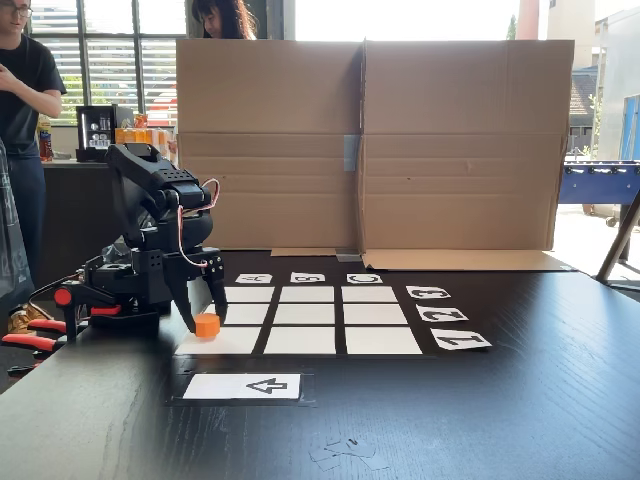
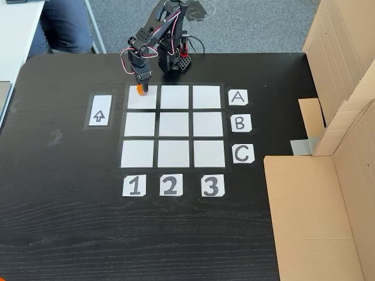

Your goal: Pick up the round, orange token and place it in the grid on square A1.

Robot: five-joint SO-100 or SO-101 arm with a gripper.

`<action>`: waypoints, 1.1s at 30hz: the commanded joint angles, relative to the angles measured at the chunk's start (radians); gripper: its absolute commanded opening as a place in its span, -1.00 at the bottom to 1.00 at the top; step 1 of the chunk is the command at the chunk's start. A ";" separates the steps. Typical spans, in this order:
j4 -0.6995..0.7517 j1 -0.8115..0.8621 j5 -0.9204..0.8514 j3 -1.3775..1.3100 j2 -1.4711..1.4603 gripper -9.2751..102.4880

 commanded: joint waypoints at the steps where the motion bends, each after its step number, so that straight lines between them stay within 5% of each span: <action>1: -0.029 -0.002 -0.005 -0.017 -0.012 -0.77; 18: -0.069 -0.015 -0.005 -0.011 -0.034 -0.74; 33: -0.089 -0.002 -0.005 -0.006 -0.046 -0.19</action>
